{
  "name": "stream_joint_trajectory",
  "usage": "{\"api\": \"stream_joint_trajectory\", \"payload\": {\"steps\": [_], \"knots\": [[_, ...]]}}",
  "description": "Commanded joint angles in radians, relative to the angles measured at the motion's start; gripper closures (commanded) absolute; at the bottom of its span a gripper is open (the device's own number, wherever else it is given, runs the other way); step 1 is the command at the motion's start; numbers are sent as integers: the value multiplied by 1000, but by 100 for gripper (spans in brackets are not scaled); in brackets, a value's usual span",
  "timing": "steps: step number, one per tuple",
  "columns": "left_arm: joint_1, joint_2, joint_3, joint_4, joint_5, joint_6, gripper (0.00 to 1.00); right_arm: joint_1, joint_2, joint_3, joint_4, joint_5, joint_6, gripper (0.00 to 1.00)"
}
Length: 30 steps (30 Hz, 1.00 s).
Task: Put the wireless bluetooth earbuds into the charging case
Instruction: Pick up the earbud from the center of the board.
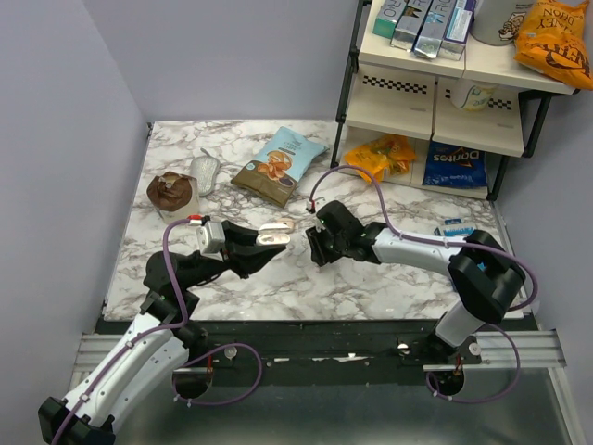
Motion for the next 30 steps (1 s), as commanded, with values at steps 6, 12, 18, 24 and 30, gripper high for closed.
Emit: {"api": "stream_joint_trajectory", "payload": {"steps": [6,12,18,24,30], "knots": [[1,-6,-10,1,-20,12,100,-35,-2,-24,9,21,-5,51],[1,-1,-10,-1,-21,11,100,-35,4,-50,10,-5,-10,52],[1,6,-9,1,-17,7,100,-33,6,-87,13,-33,-11,55],[1,5,-9,2,-17,8,100,-19,-8,-115,24,-45,-2,56],[1,3,-7,2,-14,3,100,13,-11,-124,19,-45,16,56]]}}
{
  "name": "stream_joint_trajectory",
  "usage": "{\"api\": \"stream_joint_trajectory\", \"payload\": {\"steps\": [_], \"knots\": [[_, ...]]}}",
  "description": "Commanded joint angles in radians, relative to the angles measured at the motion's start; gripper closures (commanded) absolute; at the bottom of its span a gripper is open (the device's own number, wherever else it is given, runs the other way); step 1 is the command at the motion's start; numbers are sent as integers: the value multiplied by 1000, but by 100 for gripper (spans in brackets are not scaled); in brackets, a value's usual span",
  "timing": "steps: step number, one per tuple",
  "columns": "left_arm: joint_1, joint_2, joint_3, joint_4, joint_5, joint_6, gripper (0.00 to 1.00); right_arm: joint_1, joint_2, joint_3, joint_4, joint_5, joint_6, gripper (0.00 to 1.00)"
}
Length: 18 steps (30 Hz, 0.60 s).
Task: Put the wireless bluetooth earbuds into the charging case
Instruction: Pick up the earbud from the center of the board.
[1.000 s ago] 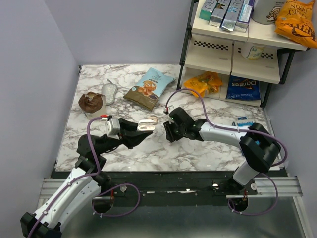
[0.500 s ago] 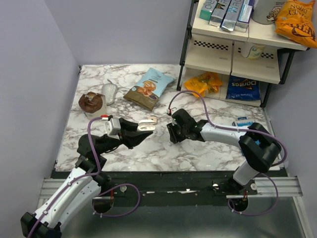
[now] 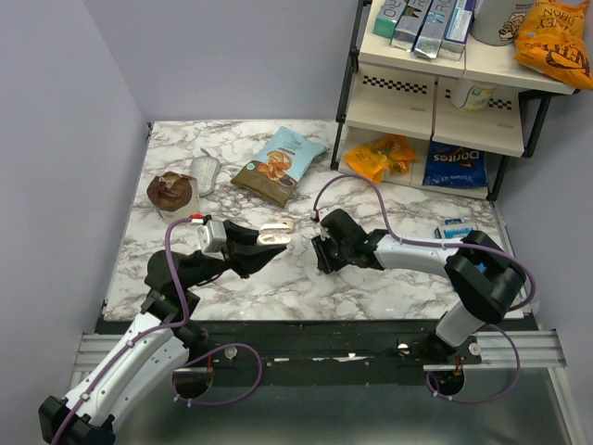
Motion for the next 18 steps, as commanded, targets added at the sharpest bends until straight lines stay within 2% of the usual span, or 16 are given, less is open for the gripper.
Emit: {"api": "stream_joint_trajectory", "payload": {"steps": [1,6,9,18], "knots": [[2,-1,-4,8,-13,3,100,28,-14,-31,-22,-21,19,56],[2,-1,-5,10,-11,3,100,35,-12,-37,-25,-22,20,62],[2,1,-5,10,-10,-1,100,38,-12,-42,-20,-30,20,69],[2,-1,-7,10,-10,-2,100,40,-31,-56,-8,-30,65,99]]}}
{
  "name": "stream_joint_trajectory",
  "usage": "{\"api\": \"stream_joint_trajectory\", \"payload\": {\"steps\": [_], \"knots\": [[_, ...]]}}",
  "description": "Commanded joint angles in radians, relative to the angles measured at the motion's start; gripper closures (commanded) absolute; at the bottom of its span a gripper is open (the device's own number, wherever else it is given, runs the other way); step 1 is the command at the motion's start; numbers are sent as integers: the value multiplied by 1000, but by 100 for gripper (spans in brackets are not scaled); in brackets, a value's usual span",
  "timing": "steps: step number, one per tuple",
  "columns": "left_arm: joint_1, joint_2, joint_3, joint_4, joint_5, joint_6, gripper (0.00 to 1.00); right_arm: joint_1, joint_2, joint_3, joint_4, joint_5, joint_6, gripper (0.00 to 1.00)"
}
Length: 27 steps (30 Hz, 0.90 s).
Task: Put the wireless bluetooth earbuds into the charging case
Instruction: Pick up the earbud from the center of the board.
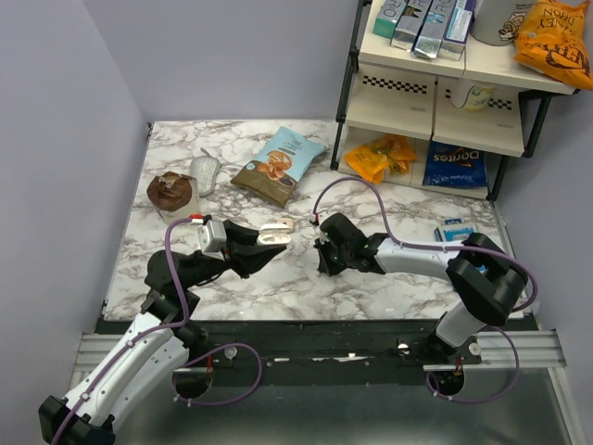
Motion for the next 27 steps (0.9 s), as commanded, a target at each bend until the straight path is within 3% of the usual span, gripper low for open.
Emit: {"api": "stream_joint_trajectory", "payload": {"steps": [1,7,12,19,27], "knots": [[1,1,-5,10,-10,-1,100,10,-39,-35,-33,-8,52,99],[1,1,5,5,-41,-1,100,10,-231,-49,-60,155,137,99],[1,28,9,79,-125,-4,100,10,-485,-5,-138,294,176,99],[0,178,-5,434,-286,-30,100,13,-715,96,-145,359,115,99],[-26,496,163,717,-268,-49,100,21,-754,262,-94,370,-32,99]]}}
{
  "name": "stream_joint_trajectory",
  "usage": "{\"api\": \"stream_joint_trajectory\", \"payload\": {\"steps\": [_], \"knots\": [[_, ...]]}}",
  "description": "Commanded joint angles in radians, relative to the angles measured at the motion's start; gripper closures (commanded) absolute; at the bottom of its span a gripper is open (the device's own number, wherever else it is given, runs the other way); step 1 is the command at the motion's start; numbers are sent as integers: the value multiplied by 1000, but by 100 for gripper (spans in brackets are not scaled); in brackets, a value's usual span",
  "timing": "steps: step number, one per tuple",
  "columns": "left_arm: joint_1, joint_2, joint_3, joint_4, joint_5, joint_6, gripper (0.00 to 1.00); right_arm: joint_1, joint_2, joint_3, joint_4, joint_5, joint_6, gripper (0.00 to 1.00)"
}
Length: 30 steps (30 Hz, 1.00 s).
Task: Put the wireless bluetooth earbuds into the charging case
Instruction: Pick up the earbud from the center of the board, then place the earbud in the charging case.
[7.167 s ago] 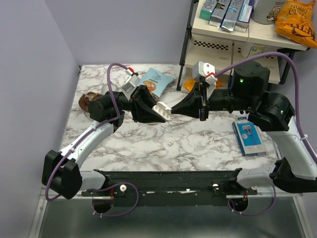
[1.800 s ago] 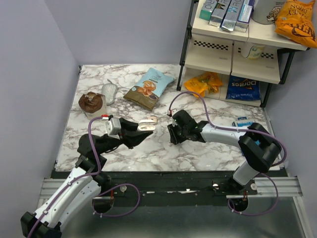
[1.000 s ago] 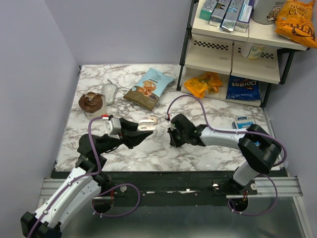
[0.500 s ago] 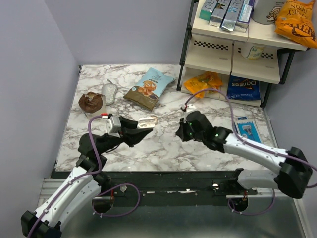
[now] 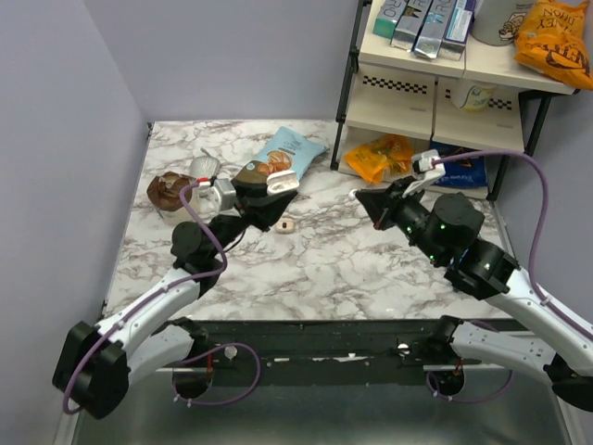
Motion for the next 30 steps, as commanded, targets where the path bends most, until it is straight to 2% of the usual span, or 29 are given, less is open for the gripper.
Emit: {"api": "stream_joint_trajectory", "payload": {"steps": [1,10,19,30], "knots": [[-29,125,126,255,-23,-7,100,11,-3,81,40,42,-109,99],[-103,288,307,243,-9,132,100,13,70,216,112,13,-234,99],[-125,400,474,198,-4,158,100,11,118,336,167,-4,-332,99],[-164,412,485,195,16,169,100,14,184,379,179,-128,-373,99]]}}
